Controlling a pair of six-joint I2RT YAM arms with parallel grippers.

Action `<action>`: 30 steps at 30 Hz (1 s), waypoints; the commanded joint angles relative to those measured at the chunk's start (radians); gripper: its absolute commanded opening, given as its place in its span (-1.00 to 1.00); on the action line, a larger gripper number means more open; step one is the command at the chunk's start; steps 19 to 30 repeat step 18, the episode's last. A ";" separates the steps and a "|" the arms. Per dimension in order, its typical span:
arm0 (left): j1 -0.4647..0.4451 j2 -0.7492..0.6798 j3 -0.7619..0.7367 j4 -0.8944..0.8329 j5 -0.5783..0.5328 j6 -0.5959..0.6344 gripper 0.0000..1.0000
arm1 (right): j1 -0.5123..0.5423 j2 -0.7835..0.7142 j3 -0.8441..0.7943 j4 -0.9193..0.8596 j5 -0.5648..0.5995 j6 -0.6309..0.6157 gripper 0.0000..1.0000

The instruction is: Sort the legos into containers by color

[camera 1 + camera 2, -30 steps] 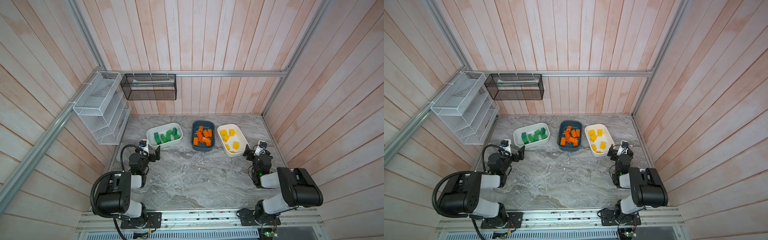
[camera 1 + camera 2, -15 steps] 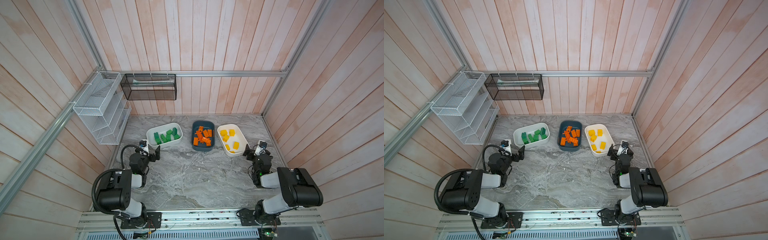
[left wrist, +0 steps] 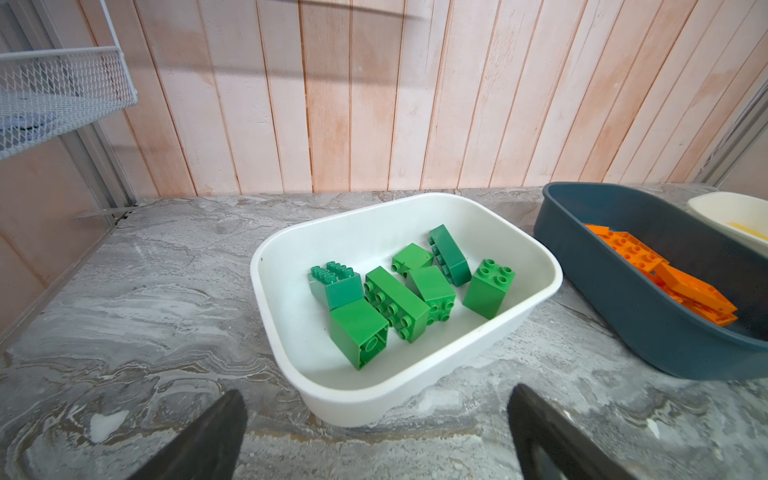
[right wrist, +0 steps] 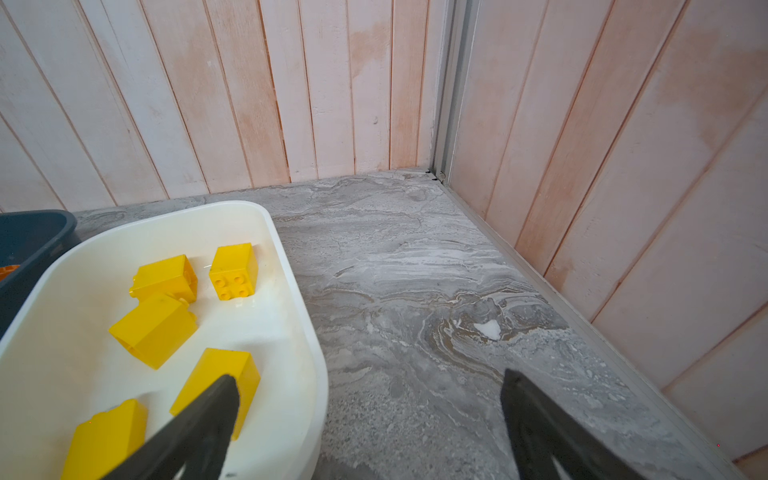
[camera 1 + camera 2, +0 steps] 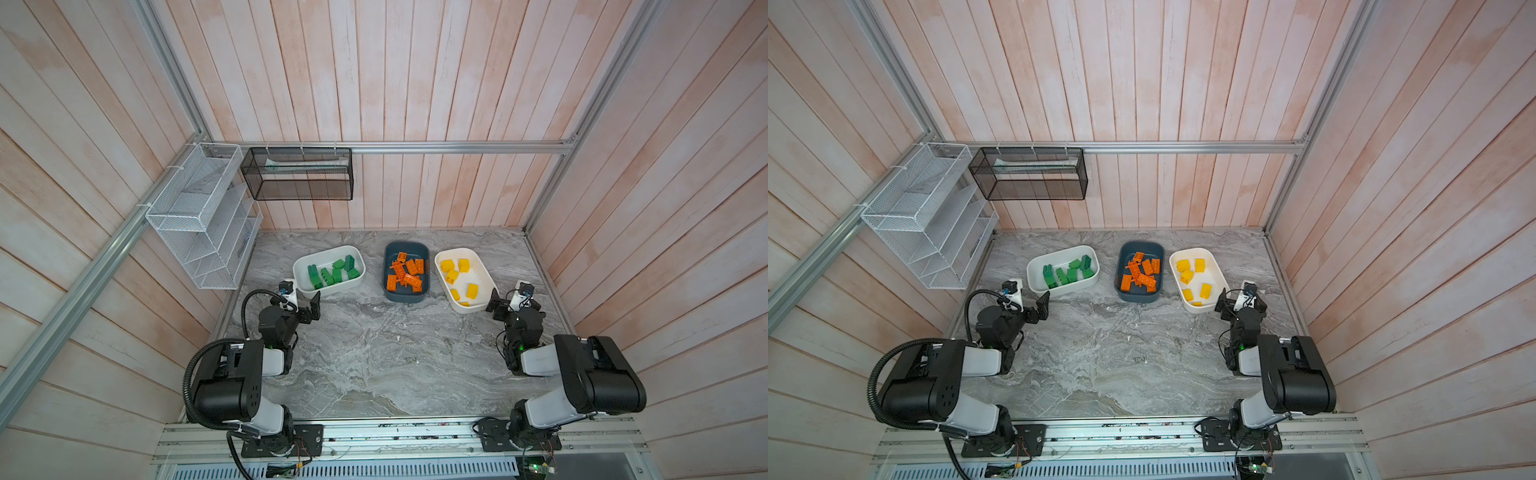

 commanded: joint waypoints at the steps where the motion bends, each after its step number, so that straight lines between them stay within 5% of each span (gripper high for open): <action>1: 0.006 -0.047 0.015 -0.021 0.002 0.006 1.00 | -0.003 -0.008 0.013 -0.001 0.009 -0.006 0.96; 30: 0.006 0.022 -0.012 0.084 -0.012 0.002 1.00 | -0.004 0.000 0.020 -0.006 -0.013 -0.013 0.96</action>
